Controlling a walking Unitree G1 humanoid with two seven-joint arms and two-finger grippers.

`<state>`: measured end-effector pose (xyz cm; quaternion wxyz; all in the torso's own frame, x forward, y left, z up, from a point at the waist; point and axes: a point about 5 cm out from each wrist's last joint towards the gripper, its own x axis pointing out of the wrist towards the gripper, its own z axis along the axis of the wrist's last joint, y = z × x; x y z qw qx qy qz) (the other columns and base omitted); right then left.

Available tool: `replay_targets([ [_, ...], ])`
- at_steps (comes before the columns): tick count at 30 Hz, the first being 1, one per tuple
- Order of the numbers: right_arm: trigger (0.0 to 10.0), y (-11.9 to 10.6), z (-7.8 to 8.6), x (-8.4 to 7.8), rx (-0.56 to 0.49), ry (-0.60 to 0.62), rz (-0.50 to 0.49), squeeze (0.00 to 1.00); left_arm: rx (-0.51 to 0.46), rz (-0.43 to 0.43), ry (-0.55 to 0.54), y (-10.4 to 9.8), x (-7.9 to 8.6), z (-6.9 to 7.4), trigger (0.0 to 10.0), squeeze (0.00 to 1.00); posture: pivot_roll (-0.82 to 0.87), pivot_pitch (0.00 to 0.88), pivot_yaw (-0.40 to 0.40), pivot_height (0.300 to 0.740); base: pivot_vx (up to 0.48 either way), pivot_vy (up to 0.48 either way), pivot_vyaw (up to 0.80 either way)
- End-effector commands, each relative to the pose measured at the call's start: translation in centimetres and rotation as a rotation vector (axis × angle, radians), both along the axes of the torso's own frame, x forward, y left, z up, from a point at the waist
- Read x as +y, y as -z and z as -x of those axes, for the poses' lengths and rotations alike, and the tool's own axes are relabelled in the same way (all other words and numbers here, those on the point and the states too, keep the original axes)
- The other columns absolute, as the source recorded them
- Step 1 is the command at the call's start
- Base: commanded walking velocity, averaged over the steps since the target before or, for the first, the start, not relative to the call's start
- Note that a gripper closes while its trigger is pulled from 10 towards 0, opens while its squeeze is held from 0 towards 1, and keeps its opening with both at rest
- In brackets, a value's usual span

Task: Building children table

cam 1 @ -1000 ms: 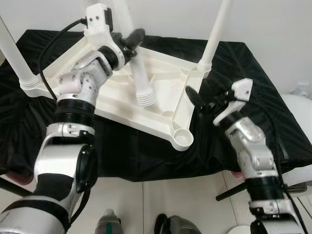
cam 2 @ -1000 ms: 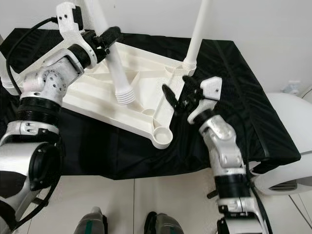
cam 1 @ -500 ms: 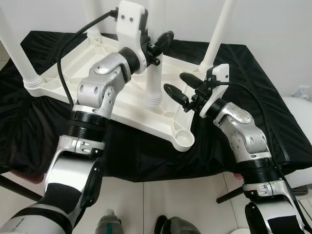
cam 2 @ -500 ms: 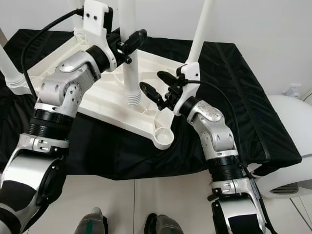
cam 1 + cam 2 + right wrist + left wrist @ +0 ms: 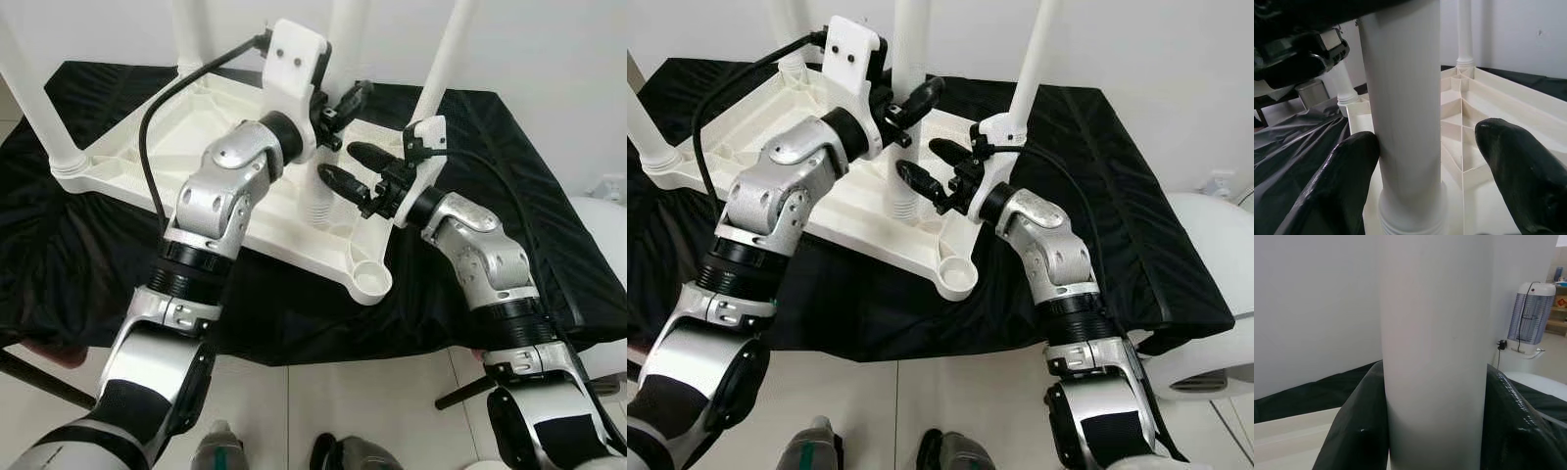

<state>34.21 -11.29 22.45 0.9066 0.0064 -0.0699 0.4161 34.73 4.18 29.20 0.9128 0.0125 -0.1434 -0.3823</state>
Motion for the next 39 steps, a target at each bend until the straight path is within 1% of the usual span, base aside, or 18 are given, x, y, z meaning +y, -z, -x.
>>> replay_targets([
  [1,10.0,0.2,-0.3,0.1,0.020,-0.001,0.017,0.00,-0.028,-0.011,0.034,-0.3,-0.6,0.5,10.0,0.00,0.04,0.000,-0.082,0.740,0.000,0.000,0.00],
  [11,10.0,0.3,-0.8,0.6,0.020,-0.005,0.029,0.00,-0.040,-0.005,0.060,-0.5,-1.6,1.3,10.0,0.00,0.04,0.000,-0.083,0.740,0.000,0.000,0.00],
  [21,10.0,0.4,-1.2,1.2,-0.019,-0.013,0.066,0.00,-0.040,-0.008,0.082,-0.3,-2.2,1.7,10.0,0.00,0.04,0.000,-0.079,0.740,0.000,0.000,0.00],
  [22,8.5,0.4,-1.3,1.3,-0.027,-0.016,0.069,0.00,-0.040,-0.011,0.084,-0.2,-2.3,1.8,10.0,0.00,0.05,0.000,-0.079,0.740,0.000,0.000,0.00],
  [23,8.8,0.3,-1.3,1.5,-0.033,-0.019,0.070,0.00,-0.039,-0.014,0.086,-0.2,-2.4,1.8,10.0,0.00,0.05,0.000,-0.079,0.740,0.000,0.000,0.00],
  [27,8.8,0.3,-1.3,1.5,-0.036,-0.021,0.070,0.00,-0.039,-0.015,0.086,-0.1,-2.5,1.9,10.0,0.00,0.05,0.000,-0.079,0.740,0.000,0.000,0.00],
  [29,7.9,0.1,-1.3,1.5,-0.051,-0.024,0.071,0.00,-0.036,-0.019,0.086,0.0,-2.5,1.9,10.0,0.00,0.05,0.000,-0.078,0.740,0.000,0.000,0.00],
  [30,8.1,0.0,-1.3,1.4,-0.056,-0.025,0.071,0.00,-0.035,-0.020,0.085,0.1,-2.5,1.9,10.0,0.00,0.04,0.000,-0.078,0.740,0.000,0.000,0.00],
  [37,8.0,-0.3,-1.4,1.3,-0.066,-0.022,0.069,0.00,-0.032,-0.025,0.082,0.2,-2.4,1.9,10.0,0.00,0.04,0.000,-0.075,0.740,0.000,0.000,0.00],
  [38,7.2,-0.4,-1.4,1.2,-0.071,-0.019,0.066,0.00,-0.032,-0.027,0.081,0.3,-2.4,1.9,10.0,0.00,0.04,0.000,-0.075,0.740,0.000,0.000,0.00],
  [39,5.7,-0.5,-1.5,1.0,-0.076,-0.016,0.066,0.00,-0.031,-0.028,0.082,0.3,-2.4,1.9,10.0,0.00,0.04,0.000,-0.074,0.740,0.000,0.000,0.00],
])
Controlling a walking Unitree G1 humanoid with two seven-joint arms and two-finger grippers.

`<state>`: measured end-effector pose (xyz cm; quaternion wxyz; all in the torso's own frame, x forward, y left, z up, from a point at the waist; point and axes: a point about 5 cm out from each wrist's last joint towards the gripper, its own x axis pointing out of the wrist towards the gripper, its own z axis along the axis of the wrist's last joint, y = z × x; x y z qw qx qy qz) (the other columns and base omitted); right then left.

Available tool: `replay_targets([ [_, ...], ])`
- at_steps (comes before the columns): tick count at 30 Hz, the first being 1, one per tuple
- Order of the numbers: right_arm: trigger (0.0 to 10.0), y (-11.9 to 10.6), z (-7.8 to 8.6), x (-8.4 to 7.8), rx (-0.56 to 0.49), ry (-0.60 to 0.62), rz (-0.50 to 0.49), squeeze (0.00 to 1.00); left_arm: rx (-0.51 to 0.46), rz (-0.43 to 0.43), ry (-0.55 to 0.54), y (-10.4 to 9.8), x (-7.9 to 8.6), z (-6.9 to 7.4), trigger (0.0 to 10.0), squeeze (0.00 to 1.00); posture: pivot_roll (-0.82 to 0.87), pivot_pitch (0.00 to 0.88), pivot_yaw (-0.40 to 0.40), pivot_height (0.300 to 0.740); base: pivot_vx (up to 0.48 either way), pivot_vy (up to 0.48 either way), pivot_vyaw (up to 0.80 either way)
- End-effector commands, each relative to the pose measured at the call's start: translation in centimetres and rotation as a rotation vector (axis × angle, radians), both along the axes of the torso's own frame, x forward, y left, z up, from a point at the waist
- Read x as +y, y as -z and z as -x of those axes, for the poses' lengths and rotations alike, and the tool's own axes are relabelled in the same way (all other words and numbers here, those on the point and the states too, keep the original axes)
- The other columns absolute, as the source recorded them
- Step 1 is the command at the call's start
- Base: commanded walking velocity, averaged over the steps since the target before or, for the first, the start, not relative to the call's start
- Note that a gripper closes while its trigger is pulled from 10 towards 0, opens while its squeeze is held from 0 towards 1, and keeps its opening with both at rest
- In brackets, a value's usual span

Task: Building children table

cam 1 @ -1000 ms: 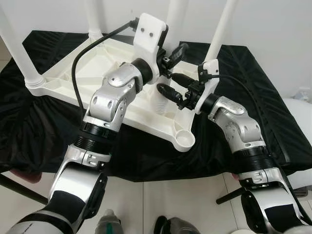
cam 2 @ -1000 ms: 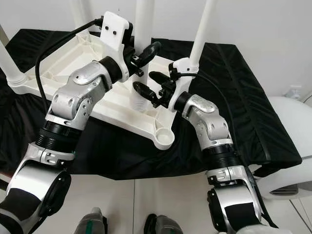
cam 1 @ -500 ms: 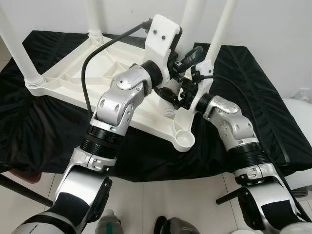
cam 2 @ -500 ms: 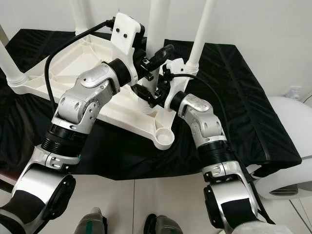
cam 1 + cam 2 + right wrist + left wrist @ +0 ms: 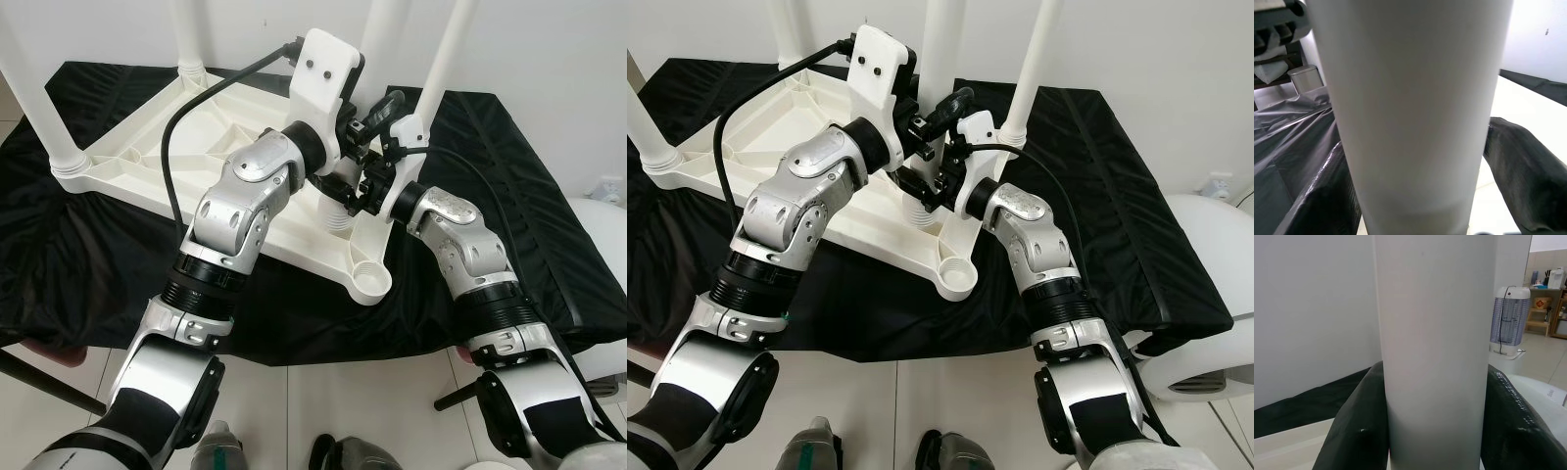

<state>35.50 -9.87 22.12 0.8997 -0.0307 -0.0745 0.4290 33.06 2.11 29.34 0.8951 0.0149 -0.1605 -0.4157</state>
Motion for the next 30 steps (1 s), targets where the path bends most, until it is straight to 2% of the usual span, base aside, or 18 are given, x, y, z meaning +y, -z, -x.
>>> replay_targets([
  [1,5.7,-0.80,-0.19,-0.39,-0.036,0.007,0.001,0.00,0.005,-0.027,0.007,0.45,-0.37,0.21,10.0,0.00,0.04,0.000,-0.074,0.740,0.000,0.000,0.00],
  [2,4.2,-0.91,-0.23,-0.62,-0.039,0.012,0.000,0.00,0.006,-0.030,0.006,0.50,-0.36,0.18,10.0,0.00,0.04,0.000,-0.074,0.740,0.000,0.000,0.00],
  [3,4.2,-0.91,-0.23,-0.62,-0.039,0.012,0.000,0.00,0.006,-0.030,0.006,0.50,-0.36,0.18,10.0,0.00,0.04,0.000,-0.074,0.740,0.000,0.000,0.00],
  [4,3.8,-0.95,-0.24,-0.75,-0.041,0.015,0.002,0.00,0.006,-0.032,0.004,0.55,-0.34,0.14,10.0,0.00,0.04,0.000,-0.074,0.740,0.000,0.000,0.00],
  [5,4.4,-1.00,-0.25,-0.85,-0.042,0.019,0.003,0.00,0.006,-0.035,0.002,0.61,-0.31,0.09,10.0,0.00,0.04,0.000,-0.073,0.740,0.000,0.000,0.00],
  [7,4.4,-1.00,-0.25,-0.85,-0.042,0.019,0.003,0.00,0.006,-0.035,0.002,0.61,-0.31,0.09,10.0,0.00,0.04,0.000,-0.073,0.740,0.000,0.000,0.00],
  [8,4.9,-1.06,-0.27,-0.94,-0.042,0.023,0.003,0.00,0.006,-0.037,0.000,0.66,-0.26,0.06,10.0,0.00,0.03,0.000,-0.073,0.740,0.000,0.000,0.00],
  [9,4.9,-1.12,-0.25,-1.01,-0.043,0.024,0.003,0.00,0.006,-0.040,-0.004,0.73,-0.19,-0.01,10.0,0.00,0.03,0.000,-0.072,0.740,0.000,0.000,0.00],
  [10,7.1,-1.16,-0.24,-1.05,-0.044,0.025,0.003,0.00,0.007,-0.041,-0.007,0.77,-0.13,-0.07,10.0,0.00,0.03,0.000,-0.072,0.740,0.000,0.000,0.00],
  [11,7.1,-1.16,-0.24,-1.05,-0.044,0.025,0.003,0.00,0.007,-0.041,-0.007,0.77,-0.13,-0.07,10.0,0.00,0.03,0.000,-0.072,0.740,0.000,0.000,0.00],
  [12,10.0,-1.18,-0.21,-1.09,-0.045,0.026,0.004,0.00,0.007,-0.042,-0.008,0.79,-0.09,-0.10,10.0,0.00,0.03,0.000,-0.071,0.740,0.000,0.000,0.00],
  [21,10.0,-1.32,-0.15,-1.19,-0.052,0.025,0.008,0.00,0.014,-0.047,-0.006,1.03,-0.18,-0.14,10.0,0.00,0.03,0.000,-0.070,0.740,0.000,0.000,0.00],
  [22,3.5,-1.29,-0.10,-1.15,-0.050,0.013,0.006,0.00,0.014,-0.049,-0.006,1.06,-0.19,-0.14,10.0,0.00,0.03,0.000,-0.070,0.740,0.000,0.000,0.00],
  [23,0.0,-1.28,-0.08,-1.14,-0.046,0.007,0.003,0.00,0.015,-0.050,-0.006,1.09,-0.20,-0.15,10.0,0.00,0.03,0.000,-0.072,0.740,0.000,0.000,0.00],
  [27,0.0,-1.12,0.04,-1.11,-0.042,0.002,-0.002,0.00,0.017,-0.054,-0.005,1.13,-0.21,-0.18,10.0,0.00,0.03,0.002,-0.072,0.740,0.000,0.000,0.00],
  [28,1.3,-0.99,0.05,-1.07,-0.039,0.011,-0.004,0.00,0.018,-0.056,-0.004,1.14,-0.19,-0.20,10.0,0.00,0.03,0.002,-0.073,0.740,0.000,0.000,0.00],
  [30,1.3,-0.90,0.05,-1.05,-0.036,0.018,-0.006,0.00,0.018,-0.057,-0.002,1.15,-0.18,-0.21,10.0,0.00,0.03,0.003,-0.073,0.740,0.000,0.000,0.00],
])
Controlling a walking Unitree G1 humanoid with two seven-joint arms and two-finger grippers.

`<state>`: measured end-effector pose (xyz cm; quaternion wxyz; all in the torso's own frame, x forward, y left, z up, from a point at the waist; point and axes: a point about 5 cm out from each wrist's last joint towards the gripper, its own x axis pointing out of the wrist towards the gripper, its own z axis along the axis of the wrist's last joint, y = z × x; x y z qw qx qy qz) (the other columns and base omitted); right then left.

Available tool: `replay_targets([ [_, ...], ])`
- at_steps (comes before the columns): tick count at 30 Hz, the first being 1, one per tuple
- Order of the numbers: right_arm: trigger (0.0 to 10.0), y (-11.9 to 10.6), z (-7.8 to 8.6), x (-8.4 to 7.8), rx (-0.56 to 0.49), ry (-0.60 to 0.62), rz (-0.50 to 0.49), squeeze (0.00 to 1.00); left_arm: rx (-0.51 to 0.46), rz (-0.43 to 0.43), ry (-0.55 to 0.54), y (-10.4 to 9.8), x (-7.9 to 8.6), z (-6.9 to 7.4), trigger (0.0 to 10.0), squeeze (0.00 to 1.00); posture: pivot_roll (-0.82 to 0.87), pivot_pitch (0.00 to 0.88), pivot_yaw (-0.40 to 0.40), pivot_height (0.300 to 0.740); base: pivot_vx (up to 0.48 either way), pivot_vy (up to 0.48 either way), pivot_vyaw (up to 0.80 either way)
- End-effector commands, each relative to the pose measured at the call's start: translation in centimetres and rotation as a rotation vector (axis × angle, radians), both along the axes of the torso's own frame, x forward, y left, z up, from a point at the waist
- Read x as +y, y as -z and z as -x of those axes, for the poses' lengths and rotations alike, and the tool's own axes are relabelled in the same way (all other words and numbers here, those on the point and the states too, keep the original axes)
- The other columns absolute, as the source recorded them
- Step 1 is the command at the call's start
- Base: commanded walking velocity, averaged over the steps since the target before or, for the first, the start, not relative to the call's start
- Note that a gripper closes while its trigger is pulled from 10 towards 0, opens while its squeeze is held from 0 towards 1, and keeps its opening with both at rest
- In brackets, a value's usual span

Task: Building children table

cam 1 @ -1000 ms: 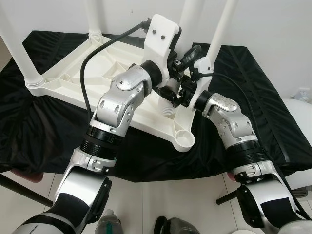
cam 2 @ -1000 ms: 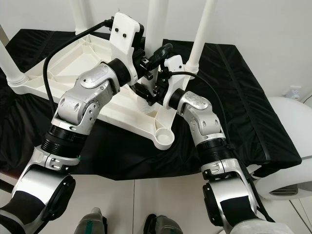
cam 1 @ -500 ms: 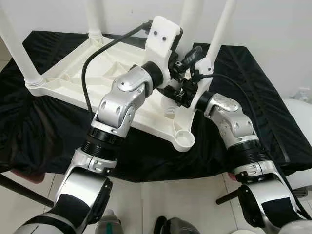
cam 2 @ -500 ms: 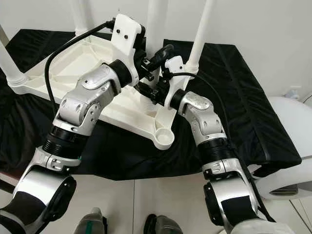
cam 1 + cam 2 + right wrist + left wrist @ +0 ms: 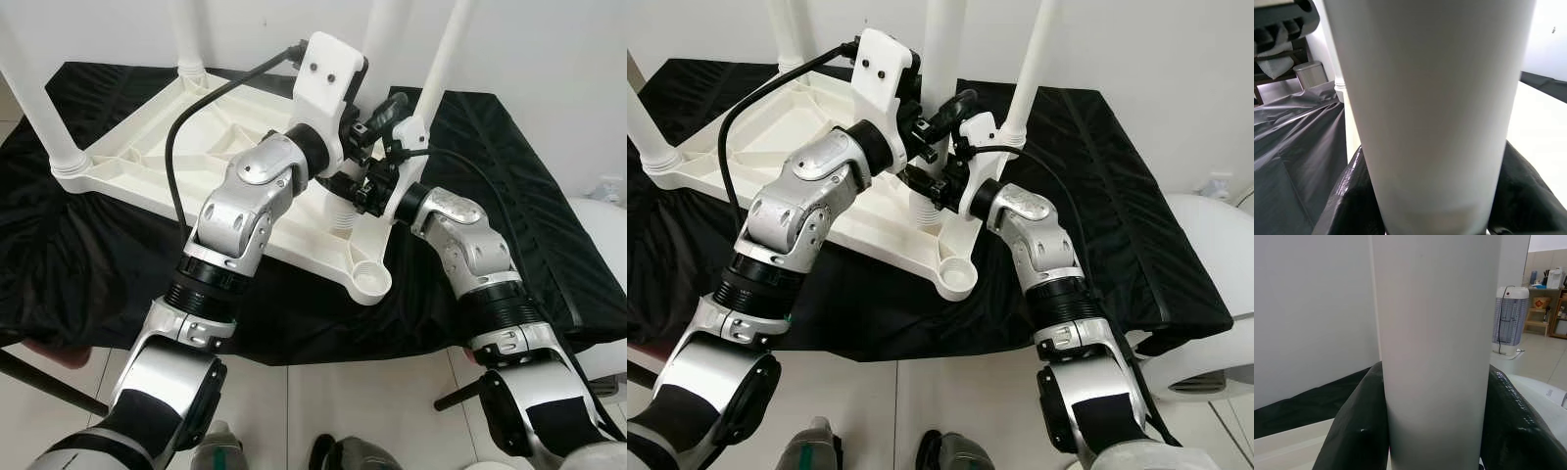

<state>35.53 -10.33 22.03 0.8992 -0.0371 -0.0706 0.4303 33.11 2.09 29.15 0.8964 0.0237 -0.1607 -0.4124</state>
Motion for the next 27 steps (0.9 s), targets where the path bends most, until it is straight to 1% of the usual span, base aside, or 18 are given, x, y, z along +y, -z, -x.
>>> replay_targets([
  [1,10.0,-0.9,0.1,-0.5,-0.036,0.023,-0.024,0.00,0.036,-0.039,0.022,1.0,-0.2,-0.1,10.0,0.00,0.03,0.004,-0.073,0.740,0.000,0.000,0.00],
  [2,10.0,-0.9,0.1,-0.5,-0.036,0.023,-0.024,0.00,0.036,-0.039,0.022,1.0,-0.2,-0.1,10.0,0.00,0.03,0.004,-0.073,0.740,0.000,0.000,0.00],
  [3,10.0,-0.8,0.1,-0.4,-0.033,0.028,-0.029,0.00,0.047,-0.032,0.043,1.0,-0.2,0.0,10.0,1.00,0.03,0.006,-0.072,0.740,0.000,0.000,0.00],
  [4,10.0,-0.8,0.1,-0.4,-0.033,0.028,-0.029,0.00,0.047,-0.032,0.043,1.0,-0.2,0.0,10.0,1.00,0.03,0.006,-0.072,0.740,0.000,0.000,0.00],
  [8,10.0,-0.3,0.2,-0.5,-0.016,0.061,-0.063,0.00,0.060,-0.011,0.111,0.5,0.0,0.6,10.0,1.00,0.04,0.011,-0.071,0.740,0.000,0.000,0.00],
  [19,10.0,-0.1,0.2,-0.6,-0.007,0.091,-0.085,0.00,0.062,0.015,0.189,-0.1,0.1,1.4,10.0,1.00,0.04,0.012,-0.067,0.740,0.000,0.000,0.00],
  [20,10.0,-0.1,0.1,-0.6,-0.006,0.105,-0.088,0.00,0.061,0.016,0.217,-0.1,0.0,1.8,10.0,0.55,0.04,0.013,-0.068,0.740,0.000,0.000,0.00],
  [21,10.0,-0.1,0.0,-0.7,-0.004,0.114,-0.090,0.00,0.061,0.016,0.237,-0.1,-0.1,2.1,10.0,0.55,0.04,0.013,-0.068,0.740,0.000,0.000,0.00],
  [23,10.0,-0.1,0.0,-0.7,-0.004,0.114,-0.090,0.00,0.061,0.016,0.237,-0.1,-0.1,2.1,10.0,0.55,0.04,0.013,-0.068,0.740,0.000,0.000,0.00],
  [24,10.0,0.0,-0.1,-0.9,0.000,0.151,-0.102,0.00,0.073,0.024,0.283,-0.1,-0.2,2.7,10.0,0.00,0.04,0.013,-0.071,0.740,0.000,0.000,0.00],
  [27,10.0,0.1,-0.2,-1.0,0.000,0.164,-0.107,0.00,0.075,0.024,0.293,-0.1,-0.2,2.8,10.0,0.00,0.04,0.013,-0.072,0.740,0.000,0.000,0.00],
])
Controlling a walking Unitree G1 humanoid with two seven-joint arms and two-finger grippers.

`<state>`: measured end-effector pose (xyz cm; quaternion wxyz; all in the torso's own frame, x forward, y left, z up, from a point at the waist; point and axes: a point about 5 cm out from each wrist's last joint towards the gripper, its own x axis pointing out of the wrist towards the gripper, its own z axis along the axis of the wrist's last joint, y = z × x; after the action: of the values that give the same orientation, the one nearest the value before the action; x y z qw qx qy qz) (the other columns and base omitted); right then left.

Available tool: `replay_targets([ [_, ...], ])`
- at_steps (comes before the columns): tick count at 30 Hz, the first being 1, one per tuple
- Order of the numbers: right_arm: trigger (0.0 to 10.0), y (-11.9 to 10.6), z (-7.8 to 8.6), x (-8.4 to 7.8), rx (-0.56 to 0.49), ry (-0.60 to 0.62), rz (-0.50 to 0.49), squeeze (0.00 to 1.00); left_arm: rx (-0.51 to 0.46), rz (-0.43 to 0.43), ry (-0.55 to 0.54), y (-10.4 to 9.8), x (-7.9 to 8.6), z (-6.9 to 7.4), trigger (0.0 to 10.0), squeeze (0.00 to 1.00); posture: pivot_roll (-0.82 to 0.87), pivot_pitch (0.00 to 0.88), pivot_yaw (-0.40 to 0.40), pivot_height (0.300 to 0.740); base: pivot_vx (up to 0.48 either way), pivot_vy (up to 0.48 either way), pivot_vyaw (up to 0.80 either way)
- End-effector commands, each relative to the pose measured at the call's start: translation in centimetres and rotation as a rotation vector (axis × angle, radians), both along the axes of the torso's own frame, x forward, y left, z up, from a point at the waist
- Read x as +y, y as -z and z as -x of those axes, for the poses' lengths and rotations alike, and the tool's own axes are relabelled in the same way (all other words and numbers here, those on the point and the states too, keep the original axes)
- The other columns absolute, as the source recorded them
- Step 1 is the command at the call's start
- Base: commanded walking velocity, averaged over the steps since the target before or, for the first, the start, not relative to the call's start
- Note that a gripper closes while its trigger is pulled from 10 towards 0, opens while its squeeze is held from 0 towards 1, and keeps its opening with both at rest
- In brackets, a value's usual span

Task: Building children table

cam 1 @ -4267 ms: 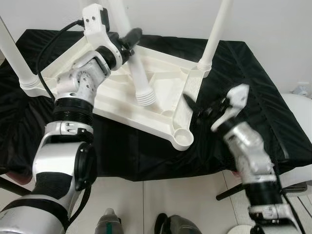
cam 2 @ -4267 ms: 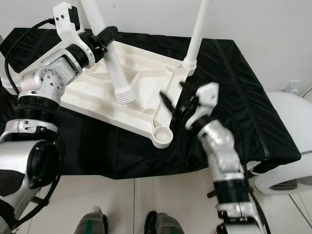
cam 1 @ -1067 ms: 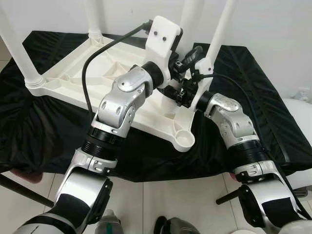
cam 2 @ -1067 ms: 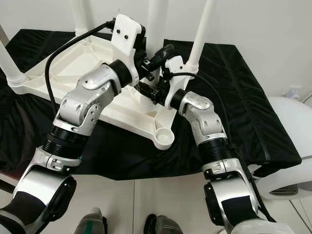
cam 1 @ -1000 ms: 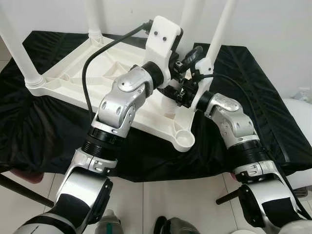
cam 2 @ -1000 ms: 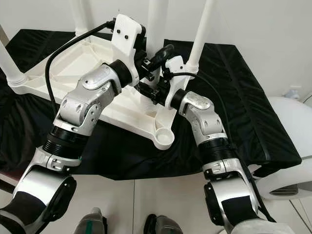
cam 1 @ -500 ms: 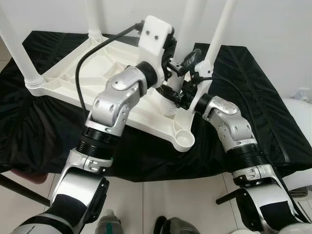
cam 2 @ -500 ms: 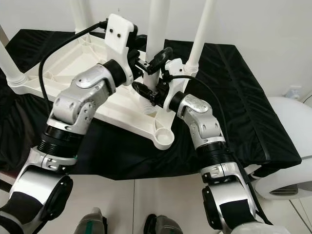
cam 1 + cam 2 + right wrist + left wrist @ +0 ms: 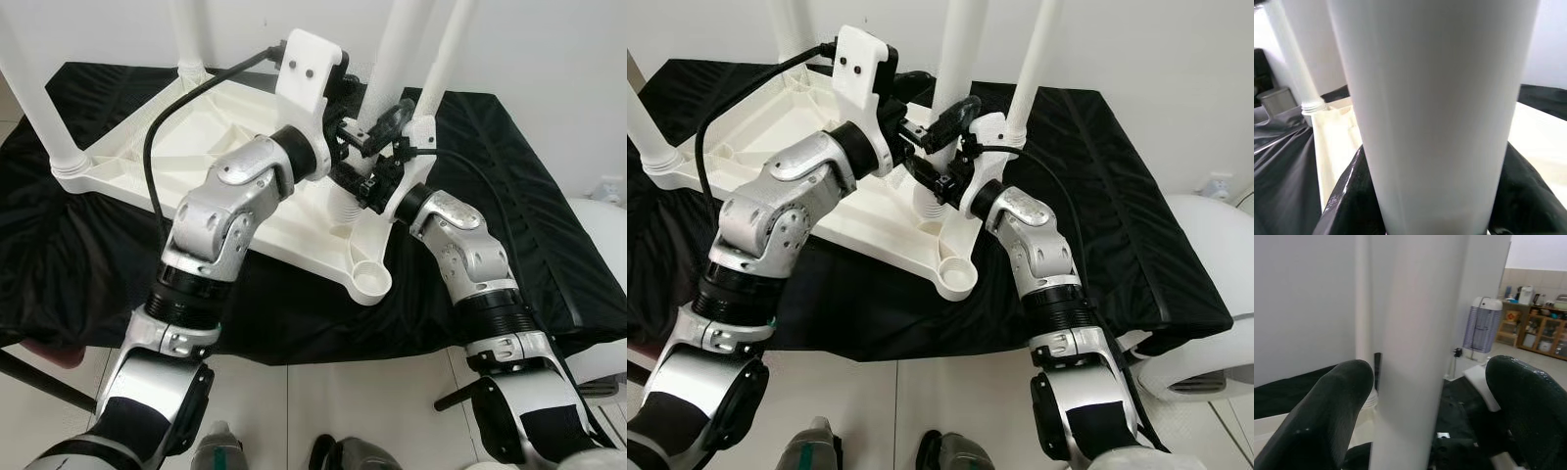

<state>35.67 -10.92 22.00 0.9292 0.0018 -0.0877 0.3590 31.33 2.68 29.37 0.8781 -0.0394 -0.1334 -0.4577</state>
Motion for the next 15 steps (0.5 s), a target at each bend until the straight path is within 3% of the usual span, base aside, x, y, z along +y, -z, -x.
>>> replay_targets([
  [1,10.0,0.1,-0.2,-0.5,0.002,0.041,-0.020,0.00,-0.028,-0.037,0.195,0.1,-0.6,1.3,10.0,0.00,0.04,0.013,-0.073,0.740,0.000,0.000,0.00],
  [6,10.0,0.3,-0.6,-1.1,0.020,0.130,-0.065,0.00,-0.016,0.021,0.185,-0.6,0.5,1.2,10.0,0.00,0.04,0.009,-0.076,0.740,0.000,0.000,0.00],
  [9,10.0,0.6,-0.6,-1.4,0.030,0.165,-0.079,0.00,-0.008,0.050,0.134,-0.8,1.2,0.7,10.0,0.00,0.04,0.009,-0.076,0.740,0.000,0.000,0.00],
  [11,10.0,1.1,-0.5,-1.9,0.040,0.211,-0.093,0.00,0.028,0.068,0.041,-0.4,2.3,-0.5,10.0,0.00,0.04,0.007,-0.075,0.740,0.000,0.000,0.00],
  [15,10.0,1.4,-0.4,-2.2,0.042,0.244,-0.095,0.00,0.068,0.080,-0.012,0.2,2.9,-1.1,10.0,0.00,0.04,0.004,-0.073,0.740,0.000,0.000,0.00],
])
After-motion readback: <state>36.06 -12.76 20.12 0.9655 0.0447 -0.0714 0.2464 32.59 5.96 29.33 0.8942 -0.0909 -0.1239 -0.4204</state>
